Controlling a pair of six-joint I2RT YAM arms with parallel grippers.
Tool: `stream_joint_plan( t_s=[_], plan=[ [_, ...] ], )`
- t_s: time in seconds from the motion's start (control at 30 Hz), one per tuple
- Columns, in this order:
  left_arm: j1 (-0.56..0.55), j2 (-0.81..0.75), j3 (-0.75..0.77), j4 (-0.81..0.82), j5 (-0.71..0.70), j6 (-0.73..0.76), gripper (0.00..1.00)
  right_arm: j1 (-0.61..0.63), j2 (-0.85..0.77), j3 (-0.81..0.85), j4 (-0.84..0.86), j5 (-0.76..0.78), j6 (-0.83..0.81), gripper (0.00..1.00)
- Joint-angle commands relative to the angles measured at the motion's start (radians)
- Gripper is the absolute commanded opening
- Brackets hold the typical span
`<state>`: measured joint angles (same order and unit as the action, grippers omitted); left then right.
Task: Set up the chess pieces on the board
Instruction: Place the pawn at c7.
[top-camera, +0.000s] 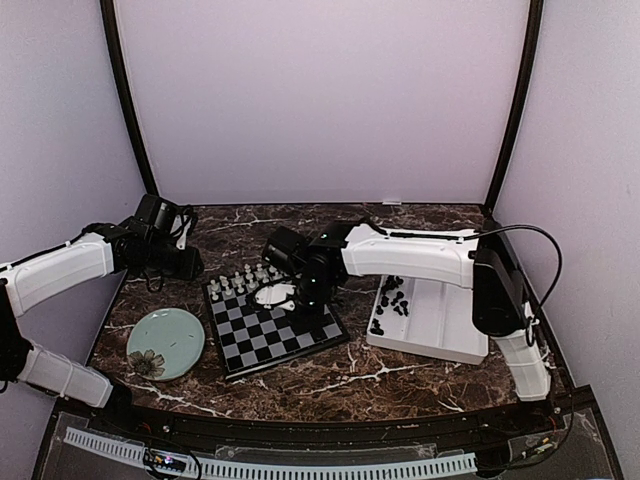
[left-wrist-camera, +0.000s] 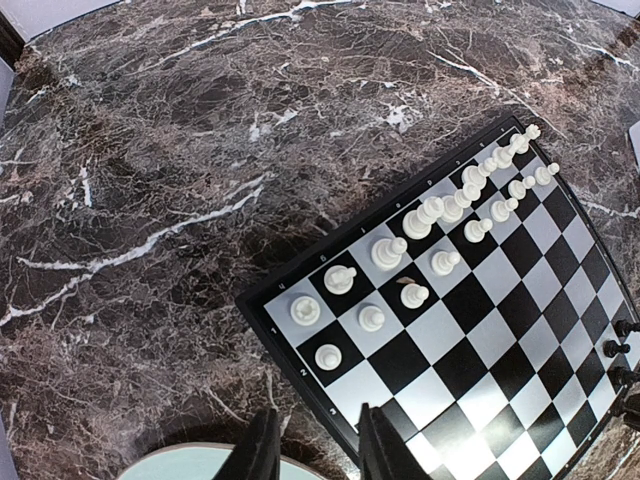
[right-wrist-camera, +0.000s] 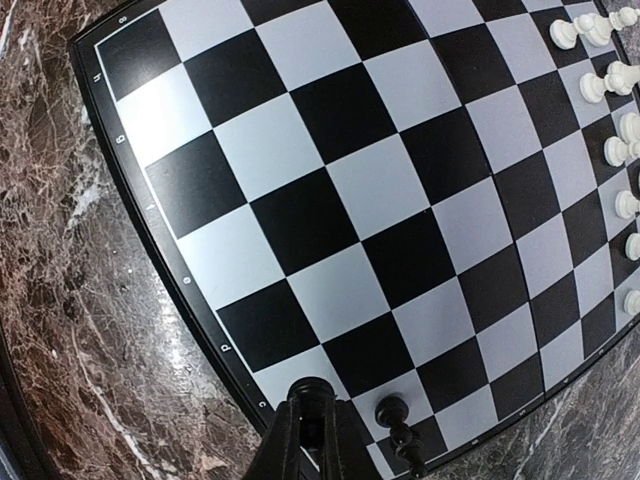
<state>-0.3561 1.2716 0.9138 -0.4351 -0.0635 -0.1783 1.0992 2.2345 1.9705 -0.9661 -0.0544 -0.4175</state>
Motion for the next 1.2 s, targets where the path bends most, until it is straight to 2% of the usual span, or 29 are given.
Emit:
stream_joint_plan(
  t_s=[0.0, 0.9, 1.17],
  plan=[
    [0.008, -0.021, 0.017, 0.009, 0.008, 0.011, 0.29, -0.002, 0.034, 0.054, -0.003, 0.016, 0.004, 0.08],
    [0.008, -0.018, 0.017, 0.004, 0.009, 0.011, 0.29, -0.022, 0.114, 0.075, 0.004, 0.080, 0.018, 0.11],
    [0.008, -0.017, 0.017, 0.005, 0.011, 0.010, 0.29, -0.026, 0.103, 0.080, 0.006, 0.092, 0.024, 0.20]
  ],
)
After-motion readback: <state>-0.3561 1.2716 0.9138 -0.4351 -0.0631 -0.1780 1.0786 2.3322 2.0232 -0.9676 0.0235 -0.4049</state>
